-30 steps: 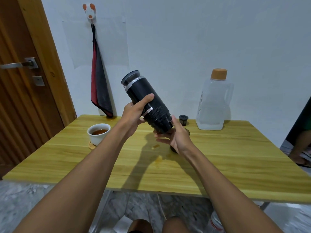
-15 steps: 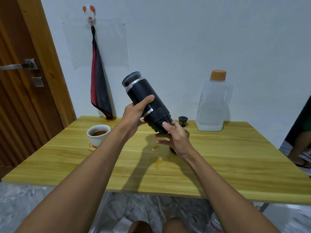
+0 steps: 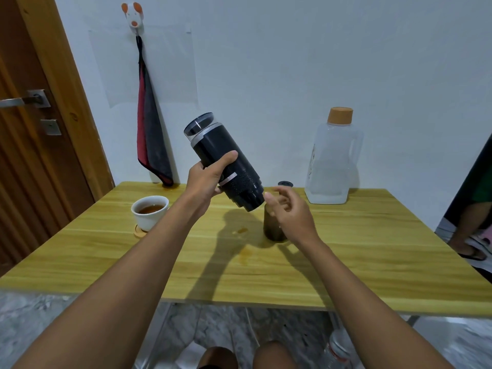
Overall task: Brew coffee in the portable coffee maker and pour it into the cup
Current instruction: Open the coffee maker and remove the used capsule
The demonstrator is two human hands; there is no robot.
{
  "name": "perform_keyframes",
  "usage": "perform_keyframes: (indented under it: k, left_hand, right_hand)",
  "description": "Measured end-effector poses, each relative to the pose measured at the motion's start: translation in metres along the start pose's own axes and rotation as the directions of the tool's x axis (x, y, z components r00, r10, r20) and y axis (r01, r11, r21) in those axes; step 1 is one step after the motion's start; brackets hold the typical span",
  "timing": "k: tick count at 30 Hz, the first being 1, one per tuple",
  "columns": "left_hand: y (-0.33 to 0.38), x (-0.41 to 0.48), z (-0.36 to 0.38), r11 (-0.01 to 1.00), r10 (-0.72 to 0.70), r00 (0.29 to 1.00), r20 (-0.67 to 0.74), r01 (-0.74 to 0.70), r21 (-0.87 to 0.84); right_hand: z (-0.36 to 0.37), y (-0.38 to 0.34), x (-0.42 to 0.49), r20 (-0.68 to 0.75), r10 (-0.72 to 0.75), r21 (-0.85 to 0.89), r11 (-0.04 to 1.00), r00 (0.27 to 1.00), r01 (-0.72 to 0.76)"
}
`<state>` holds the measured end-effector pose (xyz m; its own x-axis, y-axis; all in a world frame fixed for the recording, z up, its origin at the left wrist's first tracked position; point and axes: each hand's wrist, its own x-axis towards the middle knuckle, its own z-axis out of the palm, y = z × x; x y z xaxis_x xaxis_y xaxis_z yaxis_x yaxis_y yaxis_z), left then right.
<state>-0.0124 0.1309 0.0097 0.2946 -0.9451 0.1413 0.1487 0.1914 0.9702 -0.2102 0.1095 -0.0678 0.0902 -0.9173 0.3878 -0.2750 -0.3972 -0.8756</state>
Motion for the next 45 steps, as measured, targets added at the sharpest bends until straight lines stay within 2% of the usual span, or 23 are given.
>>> perform_keyframes:
  k: [2,4,7,8,12,15,19,22,34,39,45]
  left_hand:
    - [-0.003,0.003,-0.001,1.000,0.026,0.999,-0.045,-0.026,-0.011]
    - [-0.006,0.005,-0.002,0.999,0.043,0.997,-0.066,-0.045,-0.022]
    - [-0.010,0.007,-0.003,0.998,0.056,0.996,-0.070,-0.059,-0.028]
    - [-0.011,0.008,-0.002,0.998,0.058,0.996,-0.070,-0.060,-0.033]
    - [-0.012,0.007,-0.002,0.997,0.062,0.996,-0.056,-0.064,-0.034]
    - [-0.009,0.009,-0.002,0.996,0.077,0.996,-0.051,-0.079,-0.038]
    - [0.000,0.011,0.000,0.996,0.084,0.996,-0.014,-0.085,-0.038]
    - [0.008,0.010,0.003,0.996,0.090,0.995,0.041,-0.089,-0.023]
    - [0.021,0.005,-0.009,0.992,0.092,0.947,0.309,-0.113,0.052]
    - [0.023,0.001,-0.009,0.988,0.109,0.949,0.297,-0.138,0.076]
    - [0.022,-0.006,-0.002,0.982,0.119,0.965,0.234,-0.150,0.118]
  right_hand:
    - [-0.008,0.017,0.000,-0.165,-0.062,-0.199,0.980,0.984,0.028]
    - [-0.009,0.032,0.001,-0.130,0.002,-0.312,0.949,0.991,-0.043]
    - [0.001,0.048,0.009,-0.023,0.222,-0.356,0.909,0.975,-0.215]
    - [0.004,0.052,0.012,-0.021,0.266,-0.317,0.912,0.964,-0.259]
    - [0.010,0.058,0.012,-0.005,0.365,0.054,0.930,0.931,-0.365]
    - [0.005,0.053,0.007,0.088,0.281,0.242,0.925,0.956,-0.294]
    - [-0.004,0.031,0.003,0.276,0.081,0.075,0.992,0.958,-0.106]
    - [-0.002,0.017,0.005,0.323,0.026,0.116,0.991,0.946,-0.067]
    - [-0.006,-0.026,0.006,0.367,-0.079,0.251,0.968,0.927,-0.017]
    - [-0.001,-0.028,0.006,0.311,-0.118,0.280,0.960,0.943,0.028]
    - [0.008,-0.024,0.004,0.265,-0.139,0.219,0.972,0.954,0.081]
